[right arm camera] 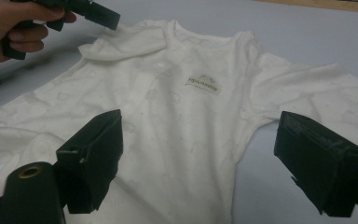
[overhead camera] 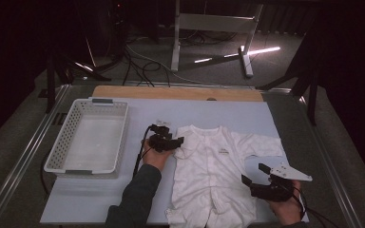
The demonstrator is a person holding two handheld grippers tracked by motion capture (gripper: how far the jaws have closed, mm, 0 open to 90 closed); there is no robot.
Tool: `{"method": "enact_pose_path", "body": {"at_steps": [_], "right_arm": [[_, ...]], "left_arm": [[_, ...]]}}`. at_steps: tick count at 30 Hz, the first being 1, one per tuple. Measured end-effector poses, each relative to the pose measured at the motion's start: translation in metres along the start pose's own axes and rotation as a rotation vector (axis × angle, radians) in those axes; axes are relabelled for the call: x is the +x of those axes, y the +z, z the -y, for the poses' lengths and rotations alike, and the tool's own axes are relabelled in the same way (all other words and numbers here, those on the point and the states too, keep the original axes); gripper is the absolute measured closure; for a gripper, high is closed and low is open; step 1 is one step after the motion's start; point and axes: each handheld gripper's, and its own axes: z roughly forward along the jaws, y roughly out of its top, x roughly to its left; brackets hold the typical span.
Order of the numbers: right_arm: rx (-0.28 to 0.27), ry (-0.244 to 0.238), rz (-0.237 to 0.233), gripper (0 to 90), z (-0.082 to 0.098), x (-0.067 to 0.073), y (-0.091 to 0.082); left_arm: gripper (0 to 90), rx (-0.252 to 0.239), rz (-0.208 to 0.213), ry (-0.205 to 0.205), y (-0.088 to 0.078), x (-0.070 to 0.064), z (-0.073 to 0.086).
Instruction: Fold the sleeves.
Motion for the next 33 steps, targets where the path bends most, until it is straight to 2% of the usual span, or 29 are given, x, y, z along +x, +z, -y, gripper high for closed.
{"method": "enact_pose_path", "body": {"at_steps": [4, 5, 8, 12, 22, 29, 33], "right_arm": [[-0.001, 0.000, 0.000, 15.4, 0.000, 0.000, 0.000], [0.000, -0.001, 0.001, 15.4, 0.000, 0.000, 0.000], [0.000, -0.002, -0.001, 15.4, 0.000, 0.000, 0.000], [0.000, -0.004, -0.003, 15.4, 0.000, -0.001, 0.000], [0.004, -0.005, 0.002, 15.5, 0.000, 0.000, 0.001], [0.003, -0.003, 0.000, 15.5, 0.000, 0.000, 0.000], [0.004, -0.004, 0.001, 15.5, 0.000, 0.000, 0.000]], "left_arm": [[45.7, 0.012, -0.009, -0.016, 0.004, 0.001, 0.001], [49.1, 0.011, -0.014, -0.016, 0.004, 0.000, 0.001], [69.3, 0.012, -0.002, -0.007, 0.003, -0.001, 0.001], [85.5, 0.014, 0.005, 0.002, 0.001, -0.004, 0.001], [86.8, -0.048, 0.103, 0.011, -0.011, -0.025, -0.007], [86.9, -0.072, 0.155, 0.037, -0.014, -0.044, -0.016], [87.0, -0.089, 0.179, 0.035, -0.014, -0.054, -0.021]]}}
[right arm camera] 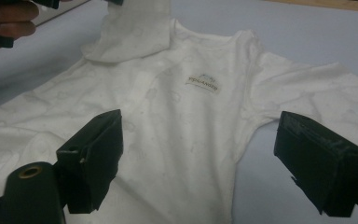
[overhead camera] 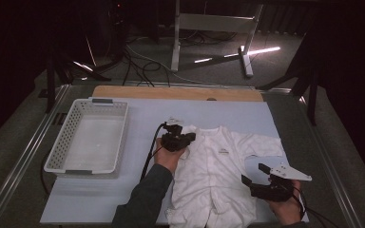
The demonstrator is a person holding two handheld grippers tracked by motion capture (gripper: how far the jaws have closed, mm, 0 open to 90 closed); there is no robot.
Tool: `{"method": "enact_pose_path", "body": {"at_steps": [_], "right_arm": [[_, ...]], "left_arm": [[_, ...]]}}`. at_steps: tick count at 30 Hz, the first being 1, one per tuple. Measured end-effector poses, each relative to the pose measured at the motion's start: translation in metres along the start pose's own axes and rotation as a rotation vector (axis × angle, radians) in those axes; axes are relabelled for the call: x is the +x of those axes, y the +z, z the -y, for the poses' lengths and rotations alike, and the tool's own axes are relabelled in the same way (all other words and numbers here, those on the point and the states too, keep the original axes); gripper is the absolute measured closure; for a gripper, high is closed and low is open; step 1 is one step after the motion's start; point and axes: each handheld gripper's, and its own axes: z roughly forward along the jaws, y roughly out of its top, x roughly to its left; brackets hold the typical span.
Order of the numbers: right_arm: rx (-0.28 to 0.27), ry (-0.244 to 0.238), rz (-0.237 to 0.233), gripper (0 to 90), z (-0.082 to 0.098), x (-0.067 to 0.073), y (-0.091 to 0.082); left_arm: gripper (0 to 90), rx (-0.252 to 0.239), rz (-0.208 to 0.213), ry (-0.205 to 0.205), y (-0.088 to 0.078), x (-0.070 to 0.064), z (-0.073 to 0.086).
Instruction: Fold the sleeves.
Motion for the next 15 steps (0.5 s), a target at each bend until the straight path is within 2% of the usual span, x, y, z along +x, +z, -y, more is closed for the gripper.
{"method": "enact_pose_path", "body": {"at_steps": [5, 15], "right_arm": [[-0.001, 0.002, -0.001, 15.5, 0.000, 0.000, 0.000], [-0.005, 0.003, 0.002, 15.5, 0.000, 0.000, 0.000]], "left_arm": [[87.1, -0.005, 0.016, 0.009, 0.006, -0.010, -0.005], [87.7, -0.018, 0.017, 0.016, 0.021, -0.028, -0.017]]}}
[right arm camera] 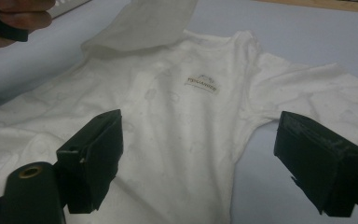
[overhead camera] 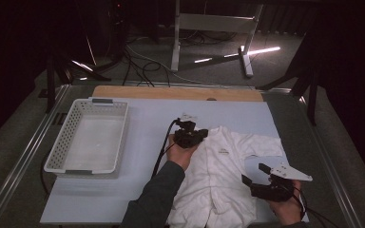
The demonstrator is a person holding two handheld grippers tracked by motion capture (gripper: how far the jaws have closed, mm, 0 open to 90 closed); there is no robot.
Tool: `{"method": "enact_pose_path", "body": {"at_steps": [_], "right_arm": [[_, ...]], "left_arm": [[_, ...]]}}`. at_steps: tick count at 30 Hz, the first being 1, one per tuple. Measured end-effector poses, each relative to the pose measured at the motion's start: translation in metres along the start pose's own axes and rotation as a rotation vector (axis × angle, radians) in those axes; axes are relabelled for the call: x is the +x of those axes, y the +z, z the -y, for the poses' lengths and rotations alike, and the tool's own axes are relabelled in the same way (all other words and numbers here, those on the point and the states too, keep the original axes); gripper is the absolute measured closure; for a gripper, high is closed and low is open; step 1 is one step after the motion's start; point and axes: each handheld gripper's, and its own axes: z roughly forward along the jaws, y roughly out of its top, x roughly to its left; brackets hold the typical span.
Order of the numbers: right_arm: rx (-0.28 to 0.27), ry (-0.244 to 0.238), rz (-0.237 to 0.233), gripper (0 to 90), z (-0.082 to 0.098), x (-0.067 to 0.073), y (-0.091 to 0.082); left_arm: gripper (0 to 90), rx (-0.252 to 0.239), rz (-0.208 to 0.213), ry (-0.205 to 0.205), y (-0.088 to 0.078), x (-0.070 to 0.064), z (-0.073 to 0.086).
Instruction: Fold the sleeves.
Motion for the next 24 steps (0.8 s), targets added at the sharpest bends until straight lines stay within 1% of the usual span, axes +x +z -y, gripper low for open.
{"method": "enact_pose_path", "body": {"at_steps": [5, 6, 8, 9, 11, 12, 13, 14, 17, 19, 20, 21, 22, 23, 24], "right_arm": [[0.002, 0.002, 0.005, 15.5, 0.000, 0.000, 0.000], [0.001, 0.003, 0.006, 15.5, 0.000, 0.000, -0.001], [-0.002, 0.001, 0.004, 15.5, 0.000, -0.001, -0.001], [-0.002, 0.001, 0.004, 15.5, 0.000, -0.001, -0.001], [-0.001, 0.000, 0.003, 15.5, 0.000, -0.001, -0.001], [0.000, -0.001, 0.004, 15.5, 0.000, -0.001, -0.001], [-0.002, -0.001, 0.004, 15.5, 0.000, -0.001, -0.001], [-0.002, -0.001, 0.004, 15.5, 0.000, -0.001, -0.001], [-0.003, 0.002, 0.004, 15.5, 0.000, -0.001, -0.001], [-0.002, 0.002, 0.004, 15.5, 0.000, -0.001, -0.001], [-0.002, 0.000, 0.003, 15.4, 0.000, -0.001, -0.001], [-0.001, 0.000, 0.003, 15.4, 0.000, -0.001, -0.001], [0.000, 0.001, 0.003, 15.4, 0.000, 0.000, -0.001], [0.000, 0.001, 0.003, 15.4, 0.000, 0.000, -0.001], [-0.001, 0.001, 0.003, 15.4, 0.000, 0.000, -0.001]], "left_arm": [[87.7, -0.005, 0.013, 0.002, 0.007, -0.009, -0.005], [87.7, -0.002, 0.023, 0.001, 0.009, -0.010, -0.005], [86.4, 0.008, 0.063, 0.003, 0.012, -0.013, -0.004], [83.5, 0.009, 0.082, 0.006, 0.014, -0.014, -0.003], [74.6, 0.017, 0.136, 0.014, 0.016, -0.015, 0.000], [70.0, 0.017, 0.138, 0.024, 0.016, -0.016, 0.001], [63.2, 0.016, 0.140, 0.028, 0.016, -0.017, 0.001], [59.3, 0.014, 0.152, 0.031, 0.015, -0.017, 0.001], [51.6, 0.003, 0.169, 0.039, 0.011, -0.016, 0.000], [46.7, 0.002, 0.171, 0.042, 0.009, -0.016, 0.000], [45.2, 0.004, 0.185, 0.047, 0.006, -0.015, 0.000], [44.4, 0.009, 0.189, 0.055, 0.004, -0.015, 0.000], [41.6, 0.010, 0.178, 0.064, 0.002, -0.015, 0.001], [36.0, 0.010, 0.178, 0.064, 0.002, -0.015, 0.001], [33.4, 0.007, 0.179, 0.073, -0.001, -0.014, 0.002]]}}
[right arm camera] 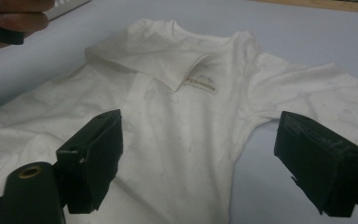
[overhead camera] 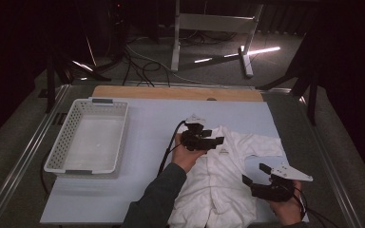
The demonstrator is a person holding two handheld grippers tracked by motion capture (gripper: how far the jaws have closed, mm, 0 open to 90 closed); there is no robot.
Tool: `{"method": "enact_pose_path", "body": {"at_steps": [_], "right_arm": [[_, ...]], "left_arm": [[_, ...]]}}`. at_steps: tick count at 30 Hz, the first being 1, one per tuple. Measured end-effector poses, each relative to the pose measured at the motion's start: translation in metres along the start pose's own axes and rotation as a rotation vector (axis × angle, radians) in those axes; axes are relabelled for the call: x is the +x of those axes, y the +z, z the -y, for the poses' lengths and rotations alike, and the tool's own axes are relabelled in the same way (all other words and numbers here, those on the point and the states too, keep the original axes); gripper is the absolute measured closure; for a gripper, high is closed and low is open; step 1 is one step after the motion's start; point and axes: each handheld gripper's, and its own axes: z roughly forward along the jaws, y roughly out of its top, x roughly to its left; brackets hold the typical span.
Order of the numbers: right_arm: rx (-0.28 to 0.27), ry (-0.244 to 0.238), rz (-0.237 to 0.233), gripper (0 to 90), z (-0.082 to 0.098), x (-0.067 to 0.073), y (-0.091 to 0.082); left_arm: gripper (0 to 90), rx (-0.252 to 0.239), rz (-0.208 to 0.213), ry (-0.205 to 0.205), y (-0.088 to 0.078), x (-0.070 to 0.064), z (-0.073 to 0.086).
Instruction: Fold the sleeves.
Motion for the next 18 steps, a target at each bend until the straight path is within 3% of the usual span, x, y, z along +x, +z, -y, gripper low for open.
{"method": "enact_pose_path", "body": {"at_steps": [6, 10, 13, 18], "right_arm": [[0.004, -0.001, 0.000, 15.4, 0.000, 0.000, 0.000], [0.001, 0.002, 0.001, 15.3, 0.000, 0.000, 0.000], [0.006, 0.000, 0.002, 15.3, 0.000, 0.000, 0.001], [0.002, -0.002, -0.001, 15.2, 0.000, 0.001, 0.001]], "left_arm": [[18.6, -0.013, -0.006, 0.025, -0.015, 0.003, 0.005], [14.5, -0.004, -0.017, 0.050, -0.026, 0.004, 0.007], [5.1, -0.002, -0.016, 0.075, -0.035, 0.008, 0.008], [0.2, -0.016, -0.029, 0.079, -0.044, 0.012, 0.007]]}}
